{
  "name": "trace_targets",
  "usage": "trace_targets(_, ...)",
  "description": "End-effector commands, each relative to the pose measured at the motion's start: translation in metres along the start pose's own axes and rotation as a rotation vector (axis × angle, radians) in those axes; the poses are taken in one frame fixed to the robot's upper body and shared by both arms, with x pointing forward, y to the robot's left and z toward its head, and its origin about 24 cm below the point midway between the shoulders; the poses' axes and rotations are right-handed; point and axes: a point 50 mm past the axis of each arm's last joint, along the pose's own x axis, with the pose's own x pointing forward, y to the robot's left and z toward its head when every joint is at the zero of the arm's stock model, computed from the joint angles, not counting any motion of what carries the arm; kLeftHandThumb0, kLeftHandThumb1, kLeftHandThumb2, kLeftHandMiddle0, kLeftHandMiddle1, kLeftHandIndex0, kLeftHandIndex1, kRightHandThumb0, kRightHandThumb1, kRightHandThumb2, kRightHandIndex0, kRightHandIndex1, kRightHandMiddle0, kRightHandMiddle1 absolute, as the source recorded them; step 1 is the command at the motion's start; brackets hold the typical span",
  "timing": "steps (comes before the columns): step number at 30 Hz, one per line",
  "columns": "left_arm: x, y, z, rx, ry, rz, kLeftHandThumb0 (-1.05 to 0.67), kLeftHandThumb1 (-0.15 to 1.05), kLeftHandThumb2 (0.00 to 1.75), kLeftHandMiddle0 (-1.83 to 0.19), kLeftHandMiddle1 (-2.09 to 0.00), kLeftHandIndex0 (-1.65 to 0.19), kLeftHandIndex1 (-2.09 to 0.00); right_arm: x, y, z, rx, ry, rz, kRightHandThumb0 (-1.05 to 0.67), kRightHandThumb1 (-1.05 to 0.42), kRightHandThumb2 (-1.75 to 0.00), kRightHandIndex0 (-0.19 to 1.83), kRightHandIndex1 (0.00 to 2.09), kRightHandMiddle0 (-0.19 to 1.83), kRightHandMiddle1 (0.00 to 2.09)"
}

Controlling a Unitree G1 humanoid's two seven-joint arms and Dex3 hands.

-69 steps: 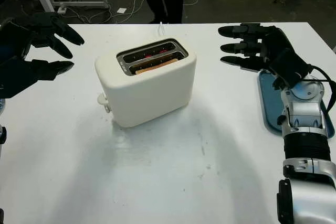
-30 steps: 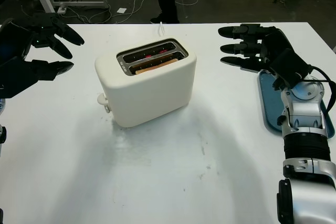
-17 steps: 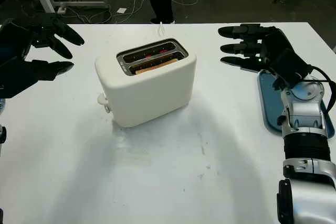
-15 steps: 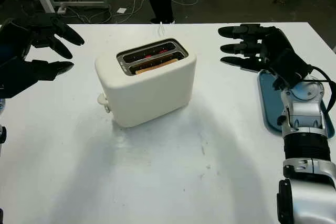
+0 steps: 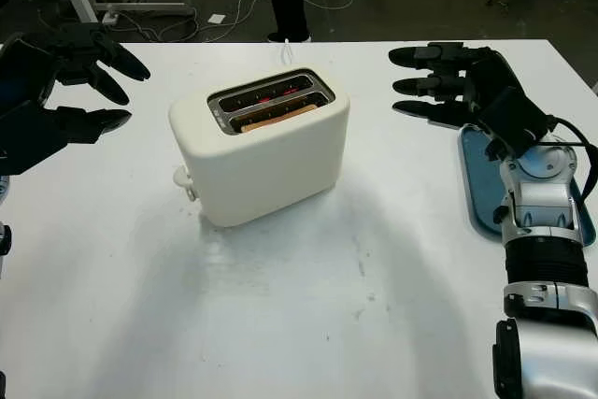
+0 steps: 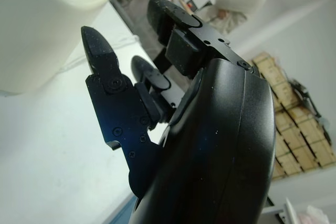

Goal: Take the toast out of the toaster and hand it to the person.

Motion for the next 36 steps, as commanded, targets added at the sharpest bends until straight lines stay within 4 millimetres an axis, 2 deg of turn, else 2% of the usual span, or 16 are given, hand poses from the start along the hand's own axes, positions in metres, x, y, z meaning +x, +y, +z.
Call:
trace_targets(1, 0.001, 0.0022, 0.0037, 0.014, -0.013, 0.007, 0.46, 0.59, 0.47, -0.74, -1.17, -0.71, -0.96, 0.0, 0.0001, 0.0009, 0.004, -0.007, -0.002, -0.34, -0.76, 0.0, 0.92, 0.0, 0.82, 0.0)
trace_targets(36, 0.0009, 0.0025, 0.0031, 0.016, -0.014, 0.004, 0.49, 0.63, 0.4, -0.76, -1.16, -0.71, -0.94, 0.0007, 0.0014, 0.0019, 0.01, -0.014, -0.001, -0.32, -0.76, 0.0, 0.94, 0.0, 0.83, 0.0)
